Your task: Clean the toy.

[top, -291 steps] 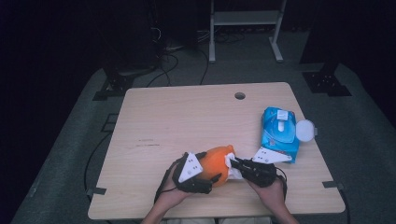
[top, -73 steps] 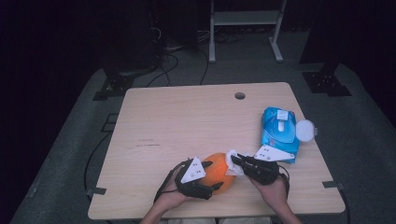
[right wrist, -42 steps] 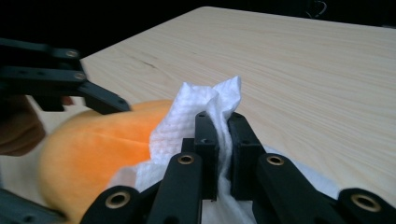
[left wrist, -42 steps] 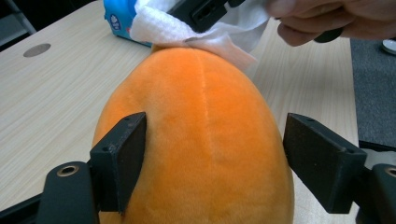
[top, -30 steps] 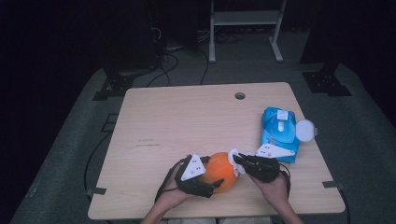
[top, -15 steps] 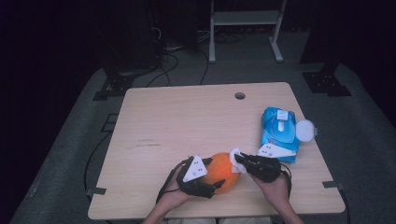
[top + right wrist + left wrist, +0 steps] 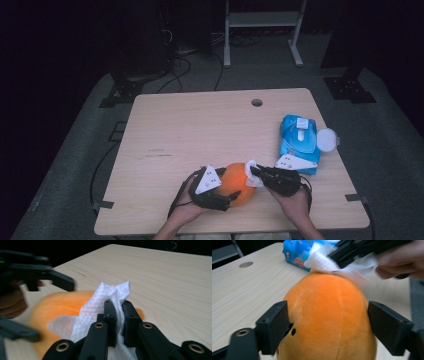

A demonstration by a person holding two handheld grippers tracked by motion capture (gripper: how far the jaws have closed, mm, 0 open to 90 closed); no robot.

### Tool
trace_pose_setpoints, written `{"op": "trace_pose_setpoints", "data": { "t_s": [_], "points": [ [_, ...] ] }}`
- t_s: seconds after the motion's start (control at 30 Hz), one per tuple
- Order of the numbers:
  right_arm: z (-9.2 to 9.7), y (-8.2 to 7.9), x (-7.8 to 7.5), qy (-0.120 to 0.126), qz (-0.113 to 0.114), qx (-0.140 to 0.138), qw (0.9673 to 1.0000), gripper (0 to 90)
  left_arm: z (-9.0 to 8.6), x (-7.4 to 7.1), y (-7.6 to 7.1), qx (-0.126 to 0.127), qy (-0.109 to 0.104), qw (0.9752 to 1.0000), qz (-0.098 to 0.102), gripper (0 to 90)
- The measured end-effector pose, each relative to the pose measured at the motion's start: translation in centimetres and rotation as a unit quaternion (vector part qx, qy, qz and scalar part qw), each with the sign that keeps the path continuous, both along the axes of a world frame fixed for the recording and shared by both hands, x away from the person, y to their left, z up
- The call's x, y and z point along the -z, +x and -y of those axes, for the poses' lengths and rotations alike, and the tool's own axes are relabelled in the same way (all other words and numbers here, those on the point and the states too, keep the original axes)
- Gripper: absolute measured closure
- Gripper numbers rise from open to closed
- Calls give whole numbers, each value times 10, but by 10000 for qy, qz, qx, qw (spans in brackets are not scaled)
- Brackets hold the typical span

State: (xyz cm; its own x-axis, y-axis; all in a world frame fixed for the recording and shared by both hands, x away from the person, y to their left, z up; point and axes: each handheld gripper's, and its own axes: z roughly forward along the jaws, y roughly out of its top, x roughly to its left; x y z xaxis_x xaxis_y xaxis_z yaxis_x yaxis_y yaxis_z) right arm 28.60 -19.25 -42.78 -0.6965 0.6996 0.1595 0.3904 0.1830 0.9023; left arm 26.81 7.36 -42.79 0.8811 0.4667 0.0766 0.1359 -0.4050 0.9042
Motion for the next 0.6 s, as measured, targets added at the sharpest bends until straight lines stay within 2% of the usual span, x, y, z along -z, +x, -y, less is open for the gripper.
{"op": "trace_pose_setpoints", "data": {
  "t_s": [0.03,0.07,0.1,0.13,0.17,0.23,0.3,0.4,0.47,0.6],
  "points": [
    [3,2,2,-19,-6,91,10000,827,-1,-1,0,76,-33,9999,-57,155],
    [6,4,3,-13,-33,166,9999,827,-3,-1,1,98,33,9999,-65,142],
    [9,6,5,43,-82,201,9998,827,-3,1,2,38,101,9999,-56,141],
    [10,7,6,95,-123,211,9997,827,-3,3,3,-1,118,9998,-143,141],
    [10,7,6,149,-157,195,9996,828,-2,6,5,-12,144,9996,-246,145],
    [6,3,3,169,-154,129,9997,830,-2,8,5,-14,242,9995,-202,199],
    [0,-3,-2,195,-56,-13,9998,831,-3,6,5,-74,264,9995,-167,249],
    [-5,-9,-9,316,46,-225,9992,830,-7,4,4,-119,112,9997,-187,313],
    [-4,-8,-9,265,96,-176,9994,828,-9,2,5,-89,-70,9996,-246,337],
    [8,1,2,251,-49,79,9996,824,-7,1,5,-75,-122,9995,-274,347]
  ]
}}
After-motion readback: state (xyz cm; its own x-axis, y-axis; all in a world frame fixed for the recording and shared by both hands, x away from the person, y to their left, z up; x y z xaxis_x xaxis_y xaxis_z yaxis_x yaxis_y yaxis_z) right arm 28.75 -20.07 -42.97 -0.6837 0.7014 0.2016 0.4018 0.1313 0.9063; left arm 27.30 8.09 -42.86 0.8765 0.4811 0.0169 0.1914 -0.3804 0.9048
